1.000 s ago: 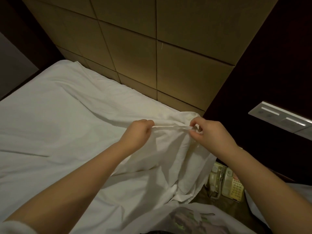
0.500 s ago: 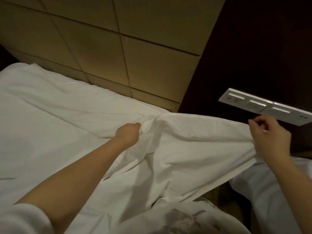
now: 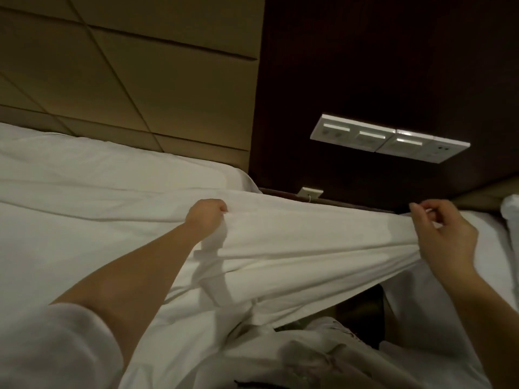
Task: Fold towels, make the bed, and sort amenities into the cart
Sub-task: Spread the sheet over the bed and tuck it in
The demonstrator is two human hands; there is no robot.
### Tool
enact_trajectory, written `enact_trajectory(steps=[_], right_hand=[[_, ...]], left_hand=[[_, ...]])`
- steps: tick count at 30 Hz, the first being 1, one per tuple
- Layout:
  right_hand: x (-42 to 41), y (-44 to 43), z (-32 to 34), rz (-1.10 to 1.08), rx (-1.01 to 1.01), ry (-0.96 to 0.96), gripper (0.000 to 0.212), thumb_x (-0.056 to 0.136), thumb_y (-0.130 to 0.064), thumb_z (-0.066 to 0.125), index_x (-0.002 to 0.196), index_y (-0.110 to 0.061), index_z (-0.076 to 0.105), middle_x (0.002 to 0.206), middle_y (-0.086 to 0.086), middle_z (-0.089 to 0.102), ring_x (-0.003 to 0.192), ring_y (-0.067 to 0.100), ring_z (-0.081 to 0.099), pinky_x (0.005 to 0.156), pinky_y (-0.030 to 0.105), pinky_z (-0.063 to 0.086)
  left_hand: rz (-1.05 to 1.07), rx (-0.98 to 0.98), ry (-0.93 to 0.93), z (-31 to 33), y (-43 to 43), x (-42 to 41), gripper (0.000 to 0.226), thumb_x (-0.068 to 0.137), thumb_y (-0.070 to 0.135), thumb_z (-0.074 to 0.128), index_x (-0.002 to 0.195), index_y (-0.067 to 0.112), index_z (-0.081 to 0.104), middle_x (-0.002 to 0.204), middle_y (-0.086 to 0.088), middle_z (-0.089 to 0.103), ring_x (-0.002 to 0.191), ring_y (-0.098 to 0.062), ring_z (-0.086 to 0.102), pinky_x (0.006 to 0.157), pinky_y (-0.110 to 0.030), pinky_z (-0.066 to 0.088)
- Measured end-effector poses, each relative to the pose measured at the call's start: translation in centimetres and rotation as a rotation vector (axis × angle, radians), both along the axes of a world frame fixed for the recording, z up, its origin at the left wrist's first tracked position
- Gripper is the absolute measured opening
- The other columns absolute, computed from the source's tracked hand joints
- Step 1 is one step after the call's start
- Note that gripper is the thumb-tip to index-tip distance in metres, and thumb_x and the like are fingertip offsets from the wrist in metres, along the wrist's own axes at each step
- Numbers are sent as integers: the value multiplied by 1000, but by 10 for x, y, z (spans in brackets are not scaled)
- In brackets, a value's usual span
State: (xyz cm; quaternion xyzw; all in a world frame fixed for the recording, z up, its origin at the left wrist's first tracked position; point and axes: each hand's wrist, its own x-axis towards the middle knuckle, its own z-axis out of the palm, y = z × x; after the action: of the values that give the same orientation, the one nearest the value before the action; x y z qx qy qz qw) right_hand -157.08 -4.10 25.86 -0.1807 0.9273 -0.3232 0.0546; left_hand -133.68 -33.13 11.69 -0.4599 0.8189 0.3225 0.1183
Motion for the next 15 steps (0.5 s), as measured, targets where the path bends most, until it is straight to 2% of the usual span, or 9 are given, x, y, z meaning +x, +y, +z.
enact_trajectory(steps=[2,4,6,7,9,10,11,13,15], right_hand=[[-3,2,-2,14,3,-33,21,94,-23,58,105,-6,61,86,10,56,77,21,50,68,26,36],[-6,4,-4,27,-2,-55,21,94,-22,58,105,-4,61,86,10,56,77,21,49,70,29,35],[-8,6,-7,41,3,-67,20,94,-20,58,104,-3,61,85,11,56,76,21,49,69,29,35],[-8,7,-7,52,3,-71,19,94,-19,58,103,-3,61,84,11,56,75,21,49,68,29,35],[-9,7,-8,80,8,-77,13,93,-18,58,99,-6,60,83,9,55,72,19,48,62,26,38],[-10,7,-8,89,8,-76,9,93,-18,58,96,-10,59,81,8,54,69,16,46,58,19,38],[-11,6,-8,92,3,-73,5,93,-19,58,94,-13,57,80,6,54,67,14,45,55,11,36],[-14,8,-9,89,-18,-77,4,93,-20,59,93,-17,55,75,2,53,63,11,45,54,8,38],[-16,11,-11,99,-32,-89,4,93,-21,59,93,-19,55,73,-6,53,63,10,48,56,6,38]], left_hand=[[19,82,53,-5,10,-5,34,87,-3,41,89,16,70,106,-2,67,102,-24,58,89,-26,42],[171,205,173,0,9,-7,41,84,-6,45,65,22,68,85,5,69,99,-24,60,85,-23,42],[401,303,322,15,-4,-8,38,84,10,53,51,26,65,69,12,66,90,-23,59,78,-24,43],[437,294,360,27,-14,-9,29,82,24,55,55,22,65,72,9,66,86,-21,57,75,-26,42],[290,224,352,51,-33,-12,38,77,50,56,72,14,67,80,4,66,79,-16,55,75,-28,40],[173,195,325,59,-43,-16,45,75,57,58,77,13,68,80,4,65,77,-13,55,74,-28,40],[73,181,264,67,-51,-21,44,76,57,63,80,15,69,80,5,64,77,-11,54,73,-26,40],[-133,189,62,65,-58,-34,32,82,46,69,81,15,71,80,3,63,79,-12,53,70,-20,38],[-303,147,-95,49,-55,-45,30,86,38,66,85,8,71,82,-2,61,80,-17,52,68,-16,35]])
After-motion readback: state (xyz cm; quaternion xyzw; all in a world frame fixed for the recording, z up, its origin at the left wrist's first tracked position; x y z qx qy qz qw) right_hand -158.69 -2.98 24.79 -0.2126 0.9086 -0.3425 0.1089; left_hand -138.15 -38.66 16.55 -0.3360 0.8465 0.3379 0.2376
